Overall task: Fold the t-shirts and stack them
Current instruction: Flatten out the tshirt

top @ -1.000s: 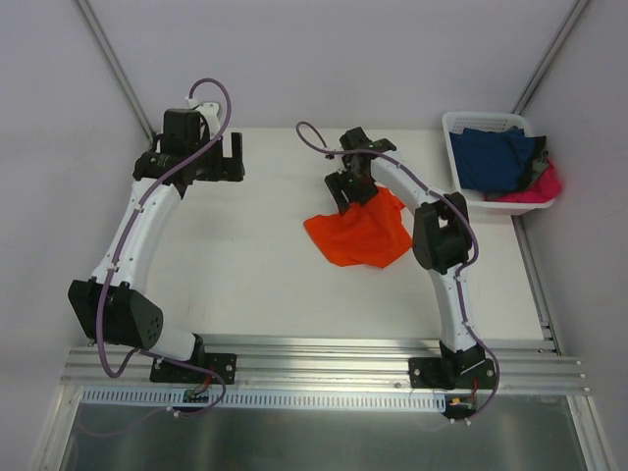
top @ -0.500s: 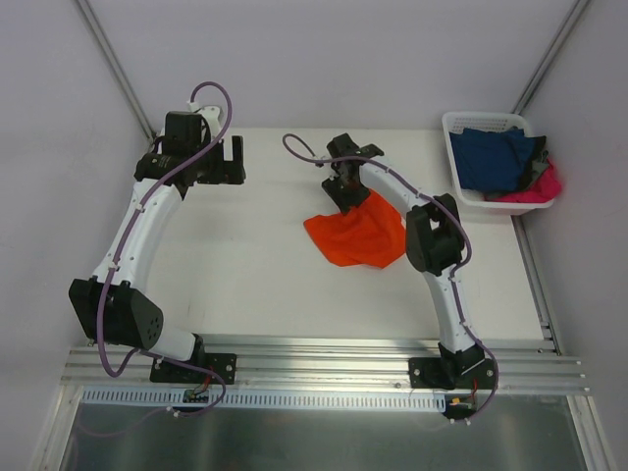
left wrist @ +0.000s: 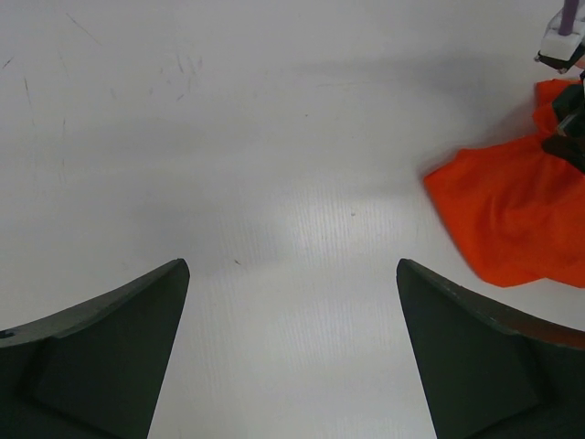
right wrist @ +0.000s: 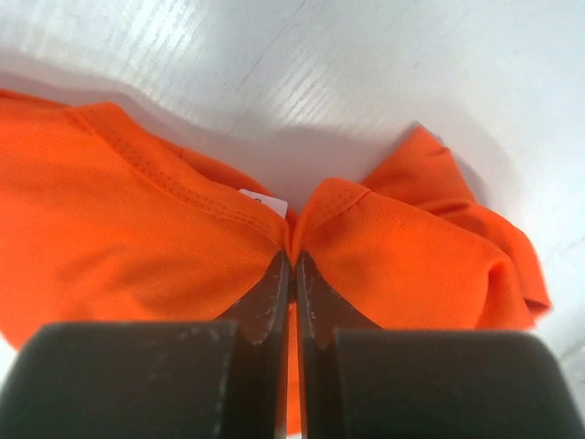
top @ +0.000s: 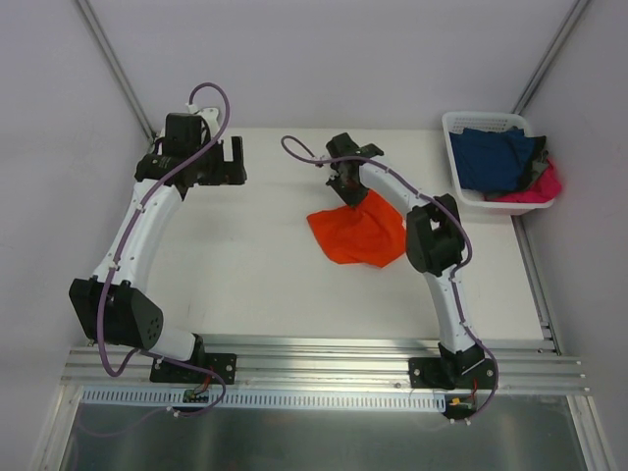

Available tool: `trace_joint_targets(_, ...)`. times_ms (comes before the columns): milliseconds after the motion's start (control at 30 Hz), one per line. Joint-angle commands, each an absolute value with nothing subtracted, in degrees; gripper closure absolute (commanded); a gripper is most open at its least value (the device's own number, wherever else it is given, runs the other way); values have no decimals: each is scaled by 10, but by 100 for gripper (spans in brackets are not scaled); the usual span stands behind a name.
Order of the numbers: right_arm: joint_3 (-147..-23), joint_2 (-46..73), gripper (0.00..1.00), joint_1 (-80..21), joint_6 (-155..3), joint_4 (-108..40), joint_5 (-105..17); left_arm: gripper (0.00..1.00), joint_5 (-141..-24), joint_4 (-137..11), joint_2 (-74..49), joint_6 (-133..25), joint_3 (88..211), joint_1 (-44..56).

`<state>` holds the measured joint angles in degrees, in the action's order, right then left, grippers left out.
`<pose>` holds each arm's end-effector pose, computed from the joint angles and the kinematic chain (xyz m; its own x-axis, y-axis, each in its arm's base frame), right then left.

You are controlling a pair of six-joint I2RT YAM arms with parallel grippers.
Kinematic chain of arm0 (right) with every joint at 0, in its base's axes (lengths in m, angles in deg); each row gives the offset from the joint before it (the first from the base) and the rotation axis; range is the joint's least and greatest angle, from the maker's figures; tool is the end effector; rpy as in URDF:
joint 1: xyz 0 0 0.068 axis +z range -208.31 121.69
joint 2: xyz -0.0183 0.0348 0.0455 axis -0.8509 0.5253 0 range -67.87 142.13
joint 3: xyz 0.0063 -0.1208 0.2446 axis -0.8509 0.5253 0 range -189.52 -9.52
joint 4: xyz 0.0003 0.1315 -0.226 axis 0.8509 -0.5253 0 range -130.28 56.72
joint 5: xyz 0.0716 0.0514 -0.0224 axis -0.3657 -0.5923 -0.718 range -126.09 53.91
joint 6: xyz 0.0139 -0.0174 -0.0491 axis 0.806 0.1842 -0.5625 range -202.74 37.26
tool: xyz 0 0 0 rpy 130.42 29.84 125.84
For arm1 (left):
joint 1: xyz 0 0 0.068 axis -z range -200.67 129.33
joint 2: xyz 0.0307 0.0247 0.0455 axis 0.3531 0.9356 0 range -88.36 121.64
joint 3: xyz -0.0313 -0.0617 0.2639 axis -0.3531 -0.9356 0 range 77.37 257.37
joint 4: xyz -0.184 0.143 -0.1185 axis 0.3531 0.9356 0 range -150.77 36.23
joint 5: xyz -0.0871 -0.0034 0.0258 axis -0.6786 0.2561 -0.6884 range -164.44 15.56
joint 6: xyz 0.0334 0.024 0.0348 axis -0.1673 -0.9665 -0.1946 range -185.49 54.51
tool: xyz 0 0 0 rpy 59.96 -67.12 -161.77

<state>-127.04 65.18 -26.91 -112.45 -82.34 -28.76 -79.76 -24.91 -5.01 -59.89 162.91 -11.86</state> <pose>0.4286 0.2562 0.2000 -0.4366 -0.8425 -0.3155 -0.7904 0.5267 -0.3127 0.3187 -0.0527 0.3844 -0.5676 -0.0103 -0.8233 0.1744 0.9757 -0.1325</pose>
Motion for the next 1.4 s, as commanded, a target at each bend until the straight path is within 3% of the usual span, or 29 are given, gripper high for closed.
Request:
trace_joint_targets(0,-1308,547,100,-256,-1138,-828,-276,1,-773,-260,-67,-569,1636,-138)
trace_joint_targets(267,-1490,520,100,-188,-1117,-883,-331,1,-620,-265,-71,-524,1672,-200)
trace_joint_targets(667,-1490,364,99,-108,-1049,-820,-462,1,-620,-270,-60,-524,1679,-239)
trace_joint_targets(933,-1468,293,99,-115,-1118,-791,-371,1,-619,-269,-50,-524,1691,-247)
trace_joint_targets(1133,-1358,290,99,-172,-1178,-813,-286,1,-626,-269,-57,-523,1685,-248)
trace_joint_targets(1200,-1315,318,91,-186,-1168,-848,-267,1,-629,-269,-59,-523,1685,-248)
trace_joint_targets(1267,-1244,322,48,-191,-1159,-876,-235,1,-632,-269,-64,-522,1684,-248)
trace_joint_targets(1333,-1154,318,28,-191,-1166,-873,-222,1,-636,-270,-67,-521,1682,-247)
trace_joint_targets(1367,-1137,317,26,-191,-1171,-874,-227,1,-638,-269,-72,-522,1676,-248)
